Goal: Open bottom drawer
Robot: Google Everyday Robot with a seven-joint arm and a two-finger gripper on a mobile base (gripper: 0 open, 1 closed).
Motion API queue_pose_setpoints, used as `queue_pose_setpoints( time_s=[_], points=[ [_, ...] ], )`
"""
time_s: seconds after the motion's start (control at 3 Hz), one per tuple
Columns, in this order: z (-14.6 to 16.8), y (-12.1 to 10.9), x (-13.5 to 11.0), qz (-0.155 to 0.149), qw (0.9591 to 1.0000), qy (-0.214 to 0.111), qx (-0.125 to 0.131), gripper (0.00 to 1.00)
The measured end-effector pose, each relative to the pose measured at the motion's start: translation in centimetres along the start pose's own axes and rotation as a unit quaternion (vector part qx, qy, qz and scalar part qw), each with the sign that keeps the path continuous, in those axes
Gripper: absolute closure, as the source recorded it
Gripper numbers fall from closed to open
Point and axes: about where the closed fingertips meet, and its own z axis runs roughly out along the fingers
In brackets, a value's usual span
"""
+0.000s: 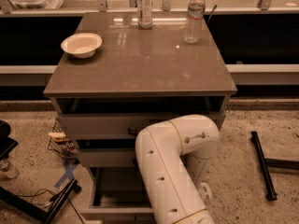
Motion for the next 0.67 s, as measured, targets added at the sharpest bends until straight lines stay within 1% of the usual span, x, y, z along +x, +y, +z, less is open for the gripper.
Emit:
queue_pose_setpoints(
  time_s=[0.33,0.67],
  points=[
    [-4.6,3.0,2.3,-0.031,0.9983,0.003,-0.049,1.0],
    [-7.3,5.5,2.9,-0.049,0.9955,0.001,-0.081,1.0]
  ],
)
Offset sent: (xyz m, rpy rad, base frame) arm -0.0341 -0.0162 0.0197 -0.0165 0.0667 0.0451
